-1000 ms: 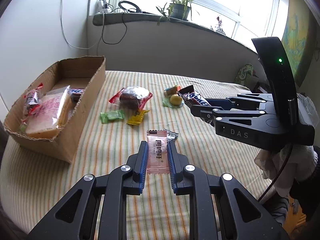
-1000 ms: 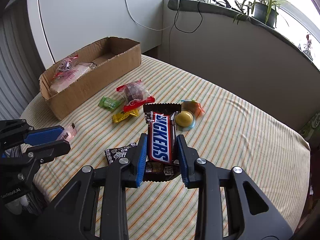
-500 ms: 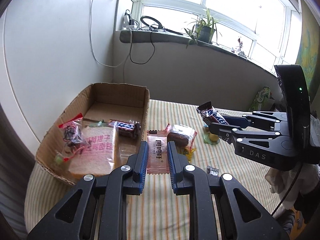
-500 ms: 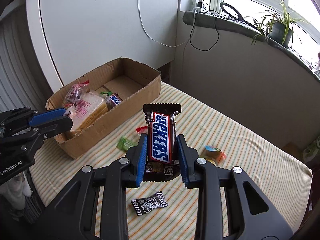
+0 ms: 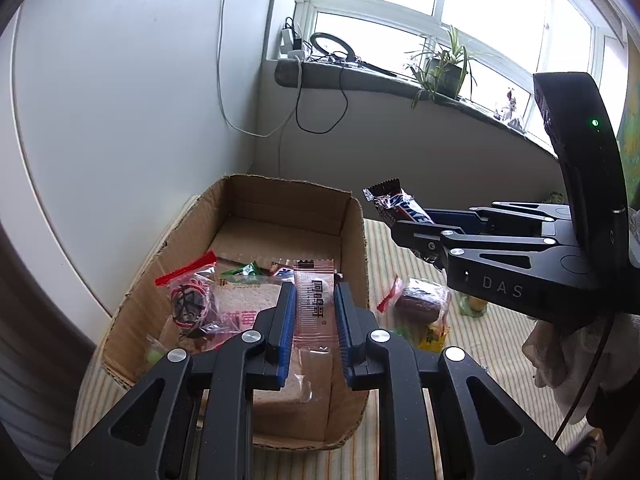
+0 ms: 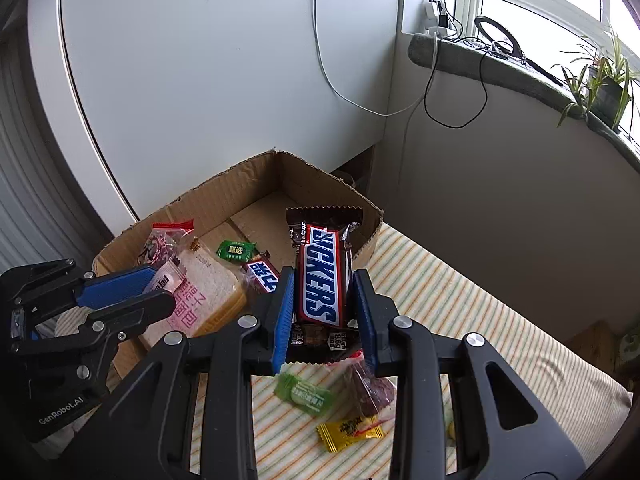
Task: Organize snacks
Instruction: 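Carry the Snickers bar and pink candy into the box and open both tools, then withdraw both tools and reach toward the yellow ball candy and black-wrapped candy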
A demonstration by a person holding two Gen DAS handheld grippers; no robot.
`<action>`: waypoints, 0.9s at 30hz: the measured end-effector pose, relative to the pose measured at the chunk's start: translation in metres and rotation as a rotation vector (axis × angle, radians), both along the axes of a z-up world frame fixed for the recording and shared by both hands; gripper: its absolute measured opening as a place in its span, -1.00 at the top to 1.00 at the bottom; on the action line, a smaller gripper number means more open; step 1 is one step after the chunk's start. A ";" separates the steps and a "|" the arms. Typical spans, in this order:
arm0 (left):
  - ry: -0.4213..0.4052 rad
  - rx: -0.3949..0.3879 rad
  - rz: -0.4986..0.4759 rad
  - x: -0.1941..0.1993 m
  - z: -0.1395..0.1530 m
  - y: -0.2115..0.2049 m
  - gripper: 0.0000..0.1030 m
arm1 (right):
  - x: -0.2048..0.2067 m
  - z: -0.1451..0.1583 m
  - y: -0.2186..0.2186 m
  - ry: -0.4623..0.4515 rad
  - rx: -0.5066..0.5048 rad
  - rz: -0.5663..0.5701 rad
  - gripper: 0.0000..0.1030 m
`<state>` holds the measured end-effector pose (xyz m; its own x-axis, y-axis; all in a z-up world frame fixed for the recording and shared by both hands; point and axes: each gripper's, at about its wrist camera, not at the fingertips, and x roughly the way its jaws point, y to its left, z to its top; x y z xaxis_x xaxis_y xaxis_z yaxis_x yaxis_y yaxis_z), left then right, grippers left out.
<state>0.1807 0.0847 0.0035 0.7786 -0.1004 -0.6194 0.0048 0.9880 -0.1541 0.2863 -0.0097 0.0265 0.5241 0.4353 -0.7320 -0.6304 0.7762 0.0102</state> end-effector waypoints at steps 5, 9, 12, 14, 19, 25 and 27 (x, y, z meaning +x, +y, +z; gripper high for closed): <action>0.014 -0.014 0.016 0.011 -0.008 0.014 0.65 | 0.018 -0.011 0.022 0.022 -0.004 0.010 0.42; 0.031 -0.027 0.019 0.018 -0.016 0.022 0.65 | 0.030 -0.021 0.033 0.045 -0.006 0.019 0.42; 0.035 -0.027 0.025 0.020 -0.019 0.024 0.64 | 0.036 -0.028 0.036 0.051 0.000 0.016 0.40; 0.036 -0.035 0.029 0.021 -0.020 0.026 0.64 | 0.038 -0.029 0.036 0.051 0.009 0.009 0.09; 0.051 -0.055 0.033 0.023 -0.021 0.031 0.37 | 0.037 -0.021 0.024 0.024 0.053 -0.017 -0.45; 0.042 -0.064 0.038 0.020 -0.018 0.029 0.36 | 0.034 -0.013 0.009 0.013 0.053 -0.032 -0.45; 0.039 -0.062 0.035 0.018 -0.016 0.026 0.36 | 0.032 -0.010 0.003 0.009 0.054 -0.039 -0.45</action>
<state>0.1984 0.1110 -0.0122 0.7578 -0.1128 -0.6427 -0.0365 0.9761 -0.2143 0.3181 -0.0064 0.0168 0.5347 0.4536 -0.7130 -0.5996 0.7982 0.0581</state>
